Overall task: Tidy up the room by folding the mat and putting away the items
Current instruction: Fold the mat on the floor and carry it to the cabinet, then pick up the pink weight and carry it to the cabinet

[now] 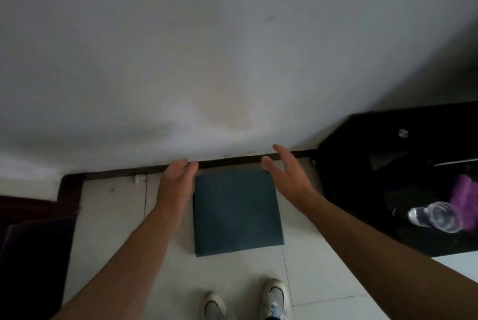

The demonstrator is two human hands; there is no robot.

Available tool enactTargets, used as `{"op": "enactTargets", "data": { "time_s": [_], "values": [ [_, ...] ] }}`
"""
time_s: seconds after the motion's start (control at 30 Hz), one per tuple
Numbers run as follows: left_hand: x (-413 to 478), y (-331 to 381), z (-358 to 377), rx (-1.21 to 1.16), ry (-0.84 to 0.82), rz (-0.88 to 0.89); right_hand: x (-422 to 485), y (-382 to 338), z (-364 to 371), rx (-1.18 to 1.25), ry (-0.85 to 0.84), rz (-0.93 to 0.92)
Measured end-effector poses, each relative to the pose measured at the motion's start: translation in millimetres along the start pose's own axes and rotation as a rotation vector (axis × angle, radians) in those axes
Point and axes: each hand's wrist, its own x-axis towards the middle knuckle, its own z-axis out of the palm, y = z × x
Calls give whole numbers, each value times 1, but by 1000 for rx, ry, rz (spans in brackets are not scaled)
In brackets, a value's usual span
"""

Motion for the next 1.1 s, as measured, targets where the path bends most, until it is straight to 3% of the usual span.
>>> {"op": "enactTargets", "data": {
  "time_s": [0.27,0.47,0.6,0.9,1.1],
  "values": [
    [-132,190,-48,-57,-71,91,-121,-171,-100,123,61,-78],
    [-196,264,-102,-135,-68,160,-207,-250,-158,60,148,-236],
    [-235,284,-127,-174,-150,217,-267,-273,-168,78,239,-293],
    [-288,315,-154,-106,-440,355,-352,-303,-161,361,466,-241],
    [-315,337,-135,-86,-569,448,-398,-297,-178,459,643,-230]
  ]
}}
